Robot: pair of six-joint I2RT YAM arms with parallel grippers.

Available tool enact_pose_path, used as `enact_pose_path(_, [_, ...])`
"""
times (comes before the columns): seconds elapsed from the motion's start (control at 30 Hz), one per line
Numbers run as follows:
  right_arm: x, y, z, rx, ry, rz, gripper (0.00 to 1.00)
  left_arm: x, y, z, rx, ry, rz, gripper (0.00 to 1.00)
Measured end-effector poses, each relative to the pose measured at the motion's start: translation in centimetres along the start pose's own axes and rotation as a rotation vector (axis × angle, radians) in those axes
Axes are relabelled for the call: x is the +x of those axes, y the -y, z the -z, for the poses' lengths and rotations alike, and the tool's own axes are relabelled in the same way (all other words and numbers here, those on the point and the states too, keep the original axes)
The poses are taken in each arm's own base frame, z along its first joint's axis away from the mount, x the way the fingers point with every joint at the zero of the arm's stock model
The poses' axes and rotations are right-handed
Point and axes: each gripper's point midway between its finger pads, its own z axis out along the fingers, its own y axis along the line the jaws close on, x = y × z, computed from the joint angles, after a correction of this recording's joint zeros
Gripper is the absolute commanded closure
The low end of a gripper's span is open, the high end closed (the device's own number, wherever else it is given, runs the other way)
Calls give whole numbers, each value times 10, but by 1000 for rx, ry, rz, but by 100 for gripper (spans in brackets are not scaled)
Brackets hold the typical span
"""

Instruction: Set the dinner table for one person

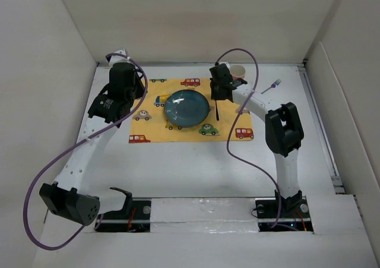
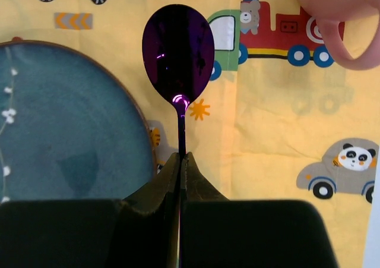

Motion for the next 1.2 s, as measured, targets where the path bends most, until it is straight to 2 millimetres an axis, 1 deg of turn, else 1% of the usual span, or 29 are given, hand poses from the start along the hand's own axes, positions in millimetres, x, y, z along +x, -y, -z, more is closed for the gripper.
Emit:
enact_pose_path(0.1, [1, 5, -12, 16, -19, -1, 100, 2, 2, -1, 10, -8, -5, 82])
enact_pose_path(0.13, [1, 7, -21, 25, -30, -3, 100, 3, 4, 0, 21, -14, -9, 82])
enact_pose_path(0.23, [-2, 8, -33, 34, -39, -6, 100, 4, 6, 0, 39, -22, -15, 82])
enact_pose_path(0.3, [1, 10, -41, 42, -48, -8, 100, 4, 7, 0, 42, -23, -19, 82])
enact_pose_path(0.43, [18, 18, -46, 66, -100, 3, 100, 5, 6, 0, 39, -23, -23, 81])
enact_pose_path(0.57, [25, 22, -46, 80, -121, 6, 100, 5, 5, -1, 33, -22, -22, 80])
enact_pose_path(0.6, [28, 23, -46, 82, -126, 7, 89, 5, 5, -1, 32, -22, -21, 80])
enact_pose_path(0.67, [36, 25, -48, 89, -141, 7, 76, 5, 5, -1, 30, -21, -20, 79])
enact_pose_path(0.7, [41, 27, -49, 92, -154, 8, 65, 5, 5, -1, 30, -20, -19, 79])
enact_pose_path(0.77, [50, 30, -49, 98, -174, 12, 58, 5, 5, -1, 30, -20, -16, 79])
enact_pose_path(0.8, [52, 30, -49, 99, -177, 10, 53, 5, 5, -1, 30, -20, -15, 79])
enact_pose_path(0.93, [45, 29, -41, 86, -166, -3, 51, 5, 5, -2, 30, -20, -14, 78])
enact_pose_path(0.97, [40, 29, -37, 80, -157, -10, 53, 6, 5, -2, 29, -21, -14, 78])
enact_pose_path(1.0, [34, 29, -32, 75, -146, -19, 64, 7, 4, -3, 28, -24, -15, 78])
enact_pose_path(1.03, [25, 29, -26, 67, -128, -29, 71, 8, 4, -4, 27, -27, -17, 78])
enact_pose_path(1.07, [14, 29, -18, 56, -105, -48, 86, 9, 4, -4, 26, -29, -18, 78])
enact_pose_path(1.1, [3, 31, -10, 48, -81, -65, 95, 10, 4, -5, 25, -31, -20, 77])
enact_pose_path(1.13, [-12, 36, 0, 37, -48, -95, 100, 10, 4, -6, 24, -34, -21, 77])
enact_pose_path(1.2, [-45, 53, 19, 28, 33, -171, 100, 11, 5, -7, 28, -37, -24, 76])
